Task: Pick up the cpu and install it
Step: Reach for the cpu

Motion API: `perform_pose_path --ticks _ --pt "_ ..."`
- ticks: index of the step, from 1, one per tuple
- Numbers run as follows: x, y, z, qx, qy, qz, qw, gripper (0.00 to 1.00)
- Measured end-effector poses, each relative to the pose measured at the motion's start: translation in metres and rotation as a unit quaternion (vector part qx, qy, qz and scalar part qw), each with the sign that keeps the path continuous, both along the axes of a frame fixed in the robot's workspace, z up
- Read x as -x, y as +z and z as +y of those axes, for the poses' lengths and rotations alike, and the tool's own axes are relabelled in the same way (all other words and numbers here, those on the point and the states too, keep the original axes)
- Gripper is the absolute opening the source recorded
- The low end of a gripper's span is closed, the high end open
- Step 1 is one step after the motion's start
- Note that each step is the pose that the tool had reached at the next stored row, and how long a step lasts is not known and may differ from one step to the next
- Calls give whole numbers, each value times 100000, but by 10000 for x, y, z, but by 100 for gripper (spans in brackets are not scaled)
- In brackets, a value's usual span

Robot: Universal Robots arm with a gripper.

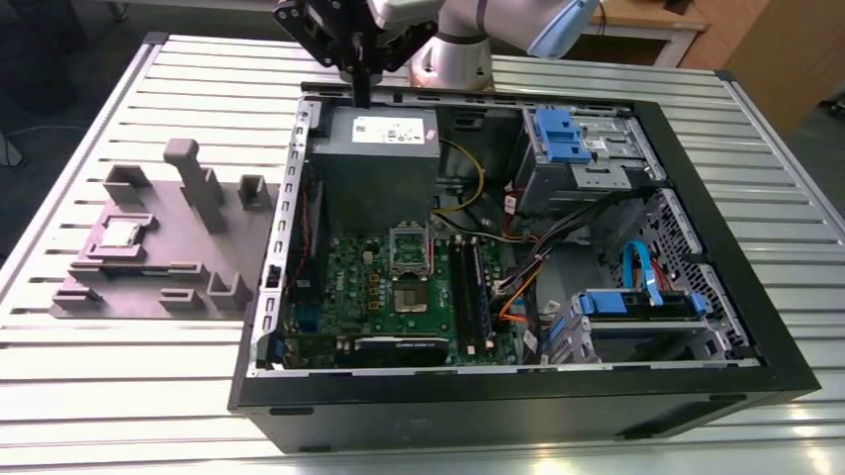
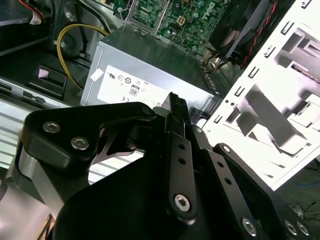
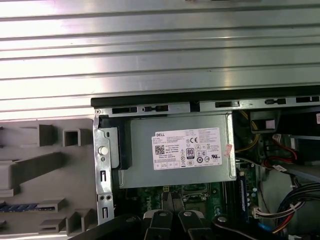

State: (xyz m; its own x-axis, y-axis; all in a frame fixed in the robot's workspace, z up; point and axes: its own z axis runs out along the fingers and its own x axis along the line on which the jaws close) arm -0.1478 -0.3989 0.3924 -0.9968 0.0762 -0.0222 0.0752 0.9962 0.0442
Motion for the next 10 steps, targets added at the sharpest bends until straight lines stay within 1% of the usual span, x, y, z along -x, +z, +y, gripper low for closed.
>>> perform_pose_path --ticks 10 --pt "30 -2 0 2 2 9 100000 10"
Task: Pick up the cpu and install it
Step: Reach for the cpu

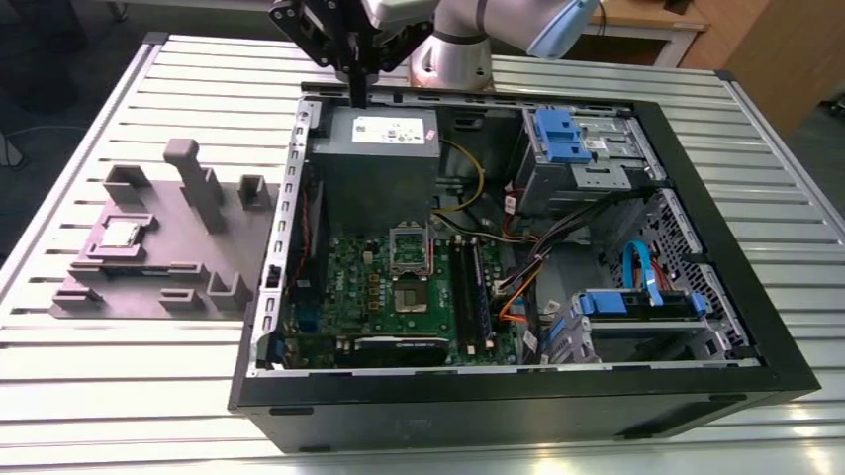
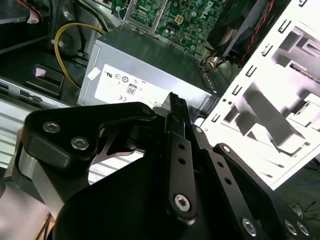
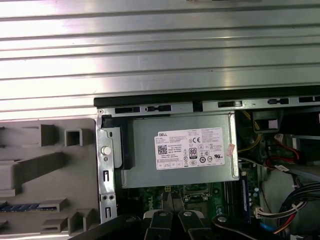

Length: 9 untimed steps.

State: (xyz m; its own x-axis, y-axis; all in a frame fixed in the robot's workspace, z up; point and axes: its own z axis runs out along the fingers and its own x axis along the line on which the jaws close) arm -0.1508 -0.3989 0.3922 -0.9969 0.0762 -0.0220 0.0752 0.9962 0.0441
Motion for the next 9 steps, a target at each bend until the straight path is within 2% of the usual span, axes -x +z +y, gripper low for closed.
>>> perform_pose_path --ticks 9 --pt "26 -2 0 -3 -3 6 100000 10"
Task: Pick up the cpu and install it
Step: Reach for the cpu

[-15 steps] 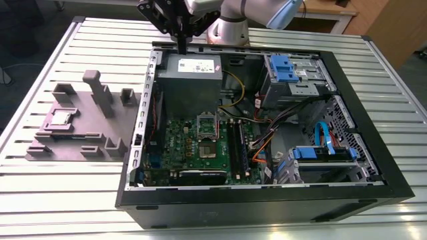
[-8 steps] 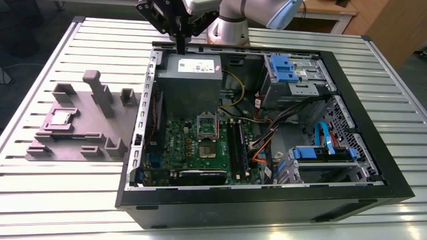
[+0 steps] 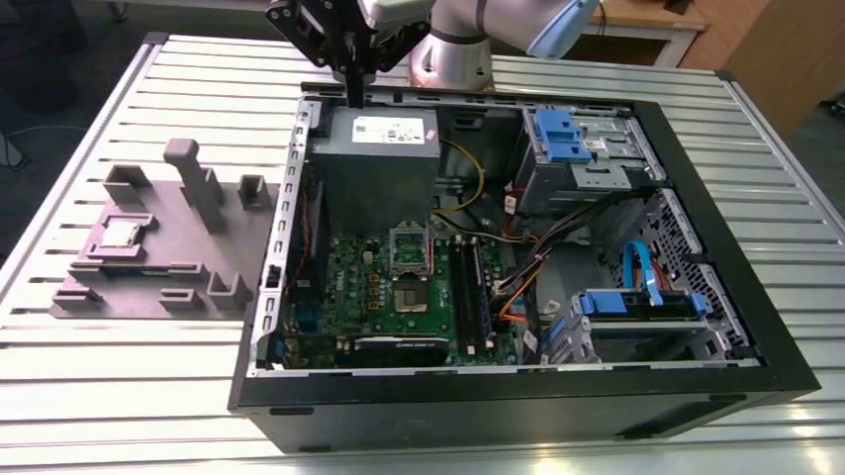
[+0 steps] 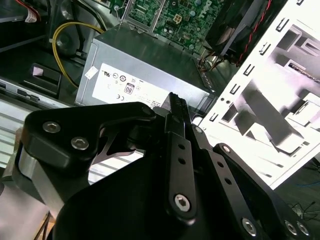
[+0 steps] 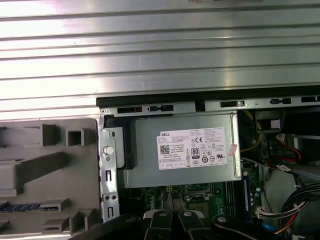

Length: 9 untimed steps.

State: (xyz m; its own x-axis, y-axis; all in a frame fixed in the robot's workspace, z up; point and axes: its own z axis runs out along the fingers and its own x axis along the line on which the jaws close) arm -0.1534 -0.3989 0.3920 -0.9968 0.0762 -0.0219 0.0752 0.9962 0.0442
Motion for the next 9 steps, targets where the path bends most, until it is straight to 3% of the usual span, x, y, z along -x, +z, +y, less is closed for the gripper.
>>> perform_pose_path --ticks 9 --pt "32 -2 0 -1 1 7 100000 10"
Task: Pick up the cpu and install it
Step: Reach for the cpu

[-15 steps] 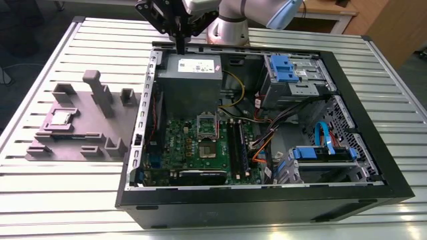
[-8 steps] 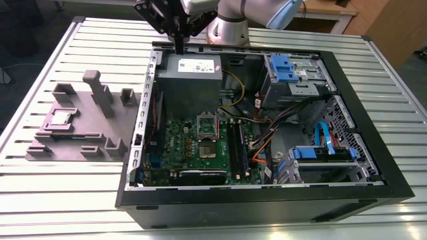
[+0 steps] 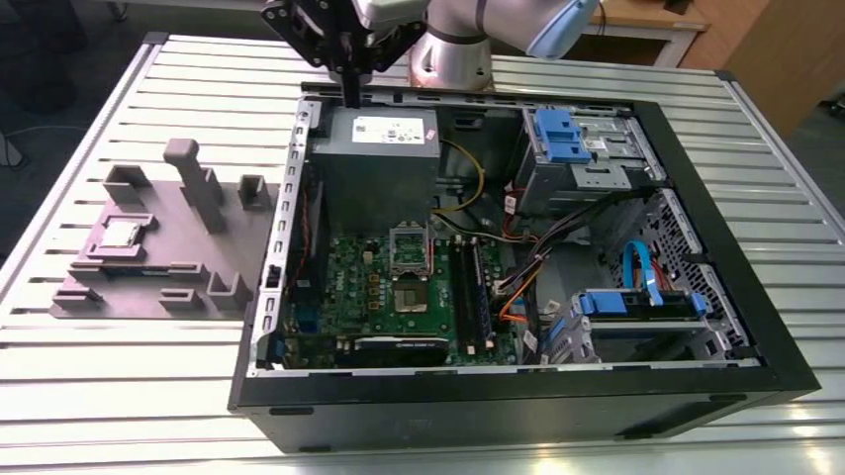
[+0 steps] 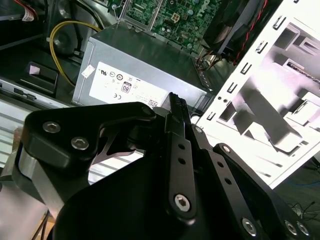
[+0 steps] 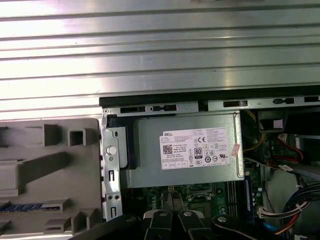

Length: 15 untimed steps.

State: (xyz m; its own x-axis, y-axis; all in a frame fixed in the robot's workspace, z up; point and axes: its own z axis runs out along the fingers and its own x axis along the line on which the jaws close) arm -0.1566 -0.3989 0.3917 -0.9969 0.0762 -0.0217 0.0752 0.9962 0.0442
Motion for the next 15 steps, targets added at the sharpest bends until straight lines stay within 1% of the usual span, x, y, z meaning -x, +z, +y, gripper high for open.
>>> perform_pose_path --ticks 15 --pt "75 -4 0 0 2 9 100000 10"
